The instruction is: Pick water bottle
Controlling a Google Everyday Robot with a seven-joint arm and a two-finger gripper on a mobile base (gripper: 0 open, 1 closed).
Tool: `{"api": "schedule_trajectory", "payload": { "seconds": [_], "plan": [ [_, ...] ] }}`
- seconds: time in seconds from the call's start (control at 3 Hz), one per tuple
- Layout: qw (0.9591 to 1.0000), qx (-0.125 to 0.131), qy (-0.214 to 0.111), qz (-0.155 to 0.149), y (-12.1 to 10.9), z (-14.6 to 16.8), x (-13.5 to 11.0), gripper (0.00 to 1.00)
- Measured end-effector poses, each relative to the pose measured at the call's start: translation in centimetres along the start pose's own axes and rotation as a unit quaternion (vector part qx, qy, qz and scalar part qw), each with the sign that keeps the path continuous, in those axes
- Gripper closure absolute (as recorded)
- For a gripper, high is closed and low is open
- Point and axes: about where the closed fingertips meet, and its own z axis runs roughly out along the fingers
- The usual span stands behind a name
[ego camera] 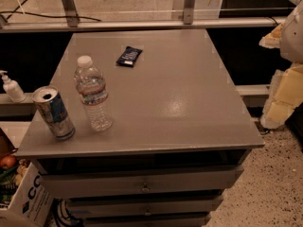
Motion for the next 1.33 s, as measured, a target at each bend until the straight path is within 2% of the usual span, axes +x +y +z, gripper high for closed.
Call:
{"api": "schedule_trajectory", "payload": {
  "seconds": [0.33,0.67,1.0,1.33],
  "plan": [
    [1.0000,0.000,0.000,0.000,0.0,0.0,0.0,0.00],
    [0.9992,-0.009,-0.035,0.016,0.3,0.9,-0.5,0.00],
    [0.9930,-0.022,-0.108,0.042,0.8,2.4,-2.2,0.00],
    [0.9823,-0.029,-0.182,0.034,0.6,2.7,-5.8,0.00]
  ]
}}
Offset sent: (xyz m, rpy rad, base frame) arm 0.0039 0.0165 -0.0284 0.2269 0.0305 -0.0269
